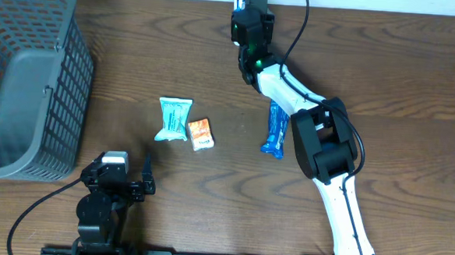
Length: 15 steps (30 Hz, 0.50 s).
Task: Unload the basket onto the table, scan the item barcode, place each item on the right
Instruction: 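Hold the jar's label up in front of the white scanner, then carry the jar with the right gripper off to the right side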
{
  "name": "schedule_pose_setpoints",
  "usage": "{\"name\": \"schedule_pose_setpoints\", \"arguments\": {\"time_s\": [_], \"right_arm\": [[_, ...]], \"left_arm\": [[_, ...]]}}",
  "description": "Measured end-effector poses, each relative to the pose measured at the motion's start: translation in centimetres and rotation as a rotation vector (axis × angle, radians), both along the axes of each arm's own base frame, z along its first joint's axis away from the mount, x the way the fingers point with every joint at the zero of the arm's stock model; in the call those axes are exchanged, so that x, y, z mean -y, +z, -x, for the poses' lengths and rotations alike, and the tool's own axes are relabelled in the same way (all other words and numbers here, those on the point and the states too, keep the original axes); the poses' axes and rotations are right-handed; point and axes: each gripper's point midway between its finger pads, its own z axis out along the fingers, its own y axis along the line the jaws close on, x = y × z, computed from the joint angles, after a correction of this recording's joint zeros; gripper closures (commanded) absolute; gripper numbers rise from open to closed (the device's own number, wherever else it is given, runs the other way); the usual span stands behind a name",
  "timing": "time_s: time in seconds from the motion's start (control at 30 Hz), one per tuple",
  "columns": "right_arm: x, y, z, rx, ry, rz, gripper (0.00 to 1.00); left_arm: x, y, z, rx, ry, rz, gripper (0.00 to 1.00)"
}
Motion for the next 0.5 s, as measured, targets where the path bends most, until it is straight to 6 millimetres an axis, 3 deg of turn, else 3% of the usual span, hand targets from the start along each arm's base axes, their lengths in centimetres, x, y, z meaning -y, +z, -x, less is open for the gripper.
{"name": "schedule_pose_setpoints", "arguments": {"time_s": [0.17,0.3,0.43,0.5], "right_arm": [[0.3,0.9,0.8,-0.003,-0.037,0.140,0.40],[0.5,2.5,3.2,-0.114,-0.032,0.284,0.36],[2.6,7.7,7.6,-0.239,-0.047,0.334,0.36],[5.6,11.7,10.7,-0.291,-0.107,0.304,0.38]], "left_arm": [[0.0,0.0,0.0,0.000,0.000,0.000,0.02],[0.0,0.0,0.0,0.001,0.000,0.000,0.02],[0.0,0.0,0.0,0.000,0.000,0.000,0.02],[0.0,0.0,0.0,0.002,0.000,0.000,0.02]]}}
